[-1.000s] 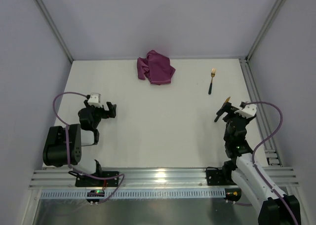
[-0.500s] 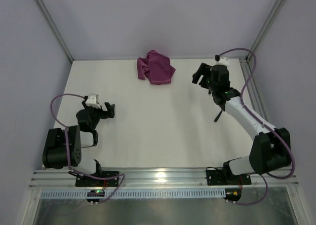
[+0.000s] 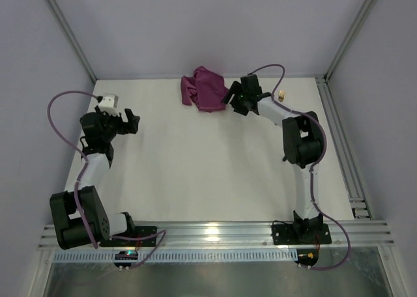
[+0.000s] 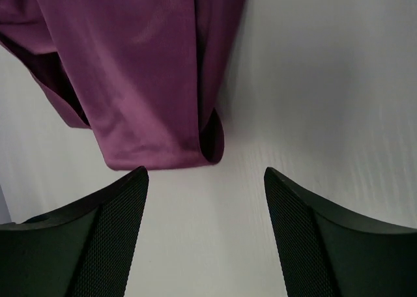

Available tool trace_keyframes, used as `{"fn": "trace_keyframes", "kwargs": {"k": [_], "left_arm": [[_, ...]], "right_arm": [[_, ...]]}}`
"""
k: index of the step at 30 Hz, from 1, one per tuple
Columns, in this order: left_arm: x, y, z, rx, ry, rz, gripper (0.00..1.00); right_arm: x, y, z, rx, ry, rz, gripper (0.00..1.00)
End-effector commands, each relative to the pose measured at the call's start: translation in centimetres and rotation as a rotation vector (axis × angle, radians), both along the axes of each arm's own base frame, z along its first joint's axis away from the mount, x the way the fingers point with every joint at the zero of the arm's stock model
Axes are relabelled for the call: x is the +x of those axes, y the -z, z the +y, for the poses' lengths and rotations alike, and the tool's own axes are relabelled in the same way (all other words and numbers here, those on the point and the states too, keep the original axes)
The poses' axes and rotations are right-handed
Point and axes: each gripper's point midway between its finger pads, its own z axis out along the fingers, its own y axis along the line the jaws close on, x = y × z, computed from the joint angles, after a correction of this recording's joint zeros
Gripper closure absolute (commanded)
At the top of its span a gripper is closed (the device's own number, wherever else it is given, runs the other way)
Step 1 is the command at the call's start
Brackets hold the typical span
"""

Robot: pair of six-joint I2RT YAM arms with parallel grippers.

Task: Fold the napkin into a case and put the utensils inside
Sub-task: Pick up the crumpled napkin from the corner of the board, then smooth out the crumpled napkin at the center of the board.

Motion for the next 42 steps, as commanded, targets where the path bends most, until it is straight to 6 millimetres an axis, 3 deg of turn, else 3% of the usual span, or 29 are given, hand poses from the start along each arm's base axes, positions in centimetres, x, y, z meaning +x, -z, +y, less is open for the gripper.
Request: {"fn": "trace_keyframes", "kwargs": {"k": [1, 3, 5, 7, 10, 11, 12, 14, 15, 17, 18, 20, 21, 22, 23, 24, 25, 27, 30, 31, 32, 33, 35, 36, 37, 38, 39, 42], "left_arm": [[-1.6, 3.3, -0.3, 0.016, 0.034, 0.236, 0.14], [-2.3, 3.5, -0.3, 0.026, 0.044, 0.283, 0.15], [-2.8, 3.5, -0.5, 0.03, 0.062, 0.295, 0.15], [-3.1, 3.1, -0.8, 0.034, 0.074, 0.279, 0.15], [-3.5, 2.5, -1.1, 0.032, 0.089, 0.26, 0.15], [-3.6, 2.4, -1.4, 0.029, 0.099, 0.259, 0.15], [-3.8, 2.2, -1.4, 0.024, 0.101, 0.264, 0.15], [-4.1, 1.5, -1.6, 0.024, 0.112, 0.257, 0.16], [-4.5, 1.5, -2.0, 0.014, 0.129, 0.275, 0.16], [-4.7, 0.2, -2.3, 0.013, 0.146, 0.269, 0.17], [-5.0, -0.3, -2.7, 0.005, 0.166, 0.276, 0.19], [-5.9, -0.5, -3.1, -0.017, 0.185, 0.333, 0.21], [-5.8, -1.9, -3.4, -0.021, 0.206, 0.316, 0.21], [-6.0, -2.3, -3.6, -0.023, 0.218, 0.326, 0.21], [-6.8, -2.3, -3.8, -0.025, 0.235, 0.357, 0.21], [-6.8, -3.6, -3.9, -0.017, 0.248, 0.34, 0.21], [-7.1, -4.1, -4.1, -0.014, 0.26, 0.336, 0.21], [-7.9, -4.7, -4.1, 0.002, 0.273, 0.346, 0.19], [-8.9, -6.0, -4.3, 0.043, 0.3, 0.33, 0.16], [-9.1, -6.4, -4.3, 0.055, 0.307, 0.322, 0.15], [-9.4, -6.5, -4.4, 0.061, 0.312, 0.321, 0.15], [-9.8, -6.5, -4.4, 0.076, 0.324, 0.323, 0.14], [-10.3, -6.3, -4.7, 0.081, 0.345, 0.327, 0.12], [-10.5, -5.9, -4.8, 0.083, 0.351, 0.336, 0.12], [-10.7, -5.4, -4.6, 0.092, 0.354, 0.35, 0.12], [-10.8, -4.7, -4.6, 0.095, 0.356, 0.368, 0.12], [-10.8, -4.2, -4.3, 0.103, 0.346, 0.385, 0.13], [-10.7, -2.1, -3.5, 0.123, 0.329, 0.446, 0.15]], "right_arm": [[2.7, -0.9, 2.0, 0.07, 0.021, 0.006, 0.25], [3.8, -0.7, 2.1, 0.069, 0.043, 0.01, 0.27], [4.4, 1.4, 1.9, 0.05, 0.067, 0.037, 0.32], [5.2, 1.1, 2.3, 0.057, 0.062, 0.021, 0.38], [5.6, 1.1, 2.8, 0.055, 0.035, 0.012, 0.73], [5.6, 0.0, 2.8, 0.058, 0.028, -0.007, 0.91], [5.6, -0.8, 2.8, 0.056, 0.02, -0.02, 0.96], [4.6, -2.3, 3.6, 0.036, -0.024, -0.048, 0.96], [4.0, -4.9, 3.8, 0.036, -0.042, -0.087, 0.96], [2.4, -8.1, 5.7, 0.019, -0.11, -0.153, 0.96], [1.4, -12.1, 6.4, 0.029, -0.136, -0.222, 0.96], [-1.0, -15.6, 8.7, 0.03, -0.2, -0.288, 0.96], [-2.0, -17.7, 9.5, 0.045, -0.22, -0.326, 0.96], [-3.5, -21.4, 10.0, 0.07, -0.24, -0.39, 0.96], [-5.2, -23.4, 11.6, 0.088, -0.28, -0.428, 0.96], [-6.3, -25.2, 12.3, 0.106, -0.299, -0.462, 0.96], [-7.8, -28.7, 12.4, 0.137, -0.313, -0.522, 0.96], [-10.5, -31.9, 13.8, 0.184, -0.361, -0.577, 0.96], [-13.8, -36.4, 13.5, 0.284, -0.382, -0.633, 0.96], [-14.2, -35.5, 13.4, 0.296, -0.381, -0.609, 0.96], [-15.4, -36.8, 12.4, 0.328, -0.372, -0.629, 0.96], [-15.6, -34.7, 12.4, 0.337, -0.364, -0.595, 0.96], [-16.5, -33.4, 12.0, 0.398, -0.335, -0.551, 0.96], [-17.1, -33.8, 11.5, 0.427, -0.319, -0.563, 0.96], [-16.7, -30.3, 11.0, 0.408, -0.273, -0.495, 0.96], [-16.5, -29.0, 10.7, 0.394, -0.247, -0.475, 0.96], [-16.2, -26.2, 10.2, 0.368, -0.217, -0.423, 0.96], [-14.7, -22.0, 9.2, 0.352, -0.151, -0.332, 0.96]]}}
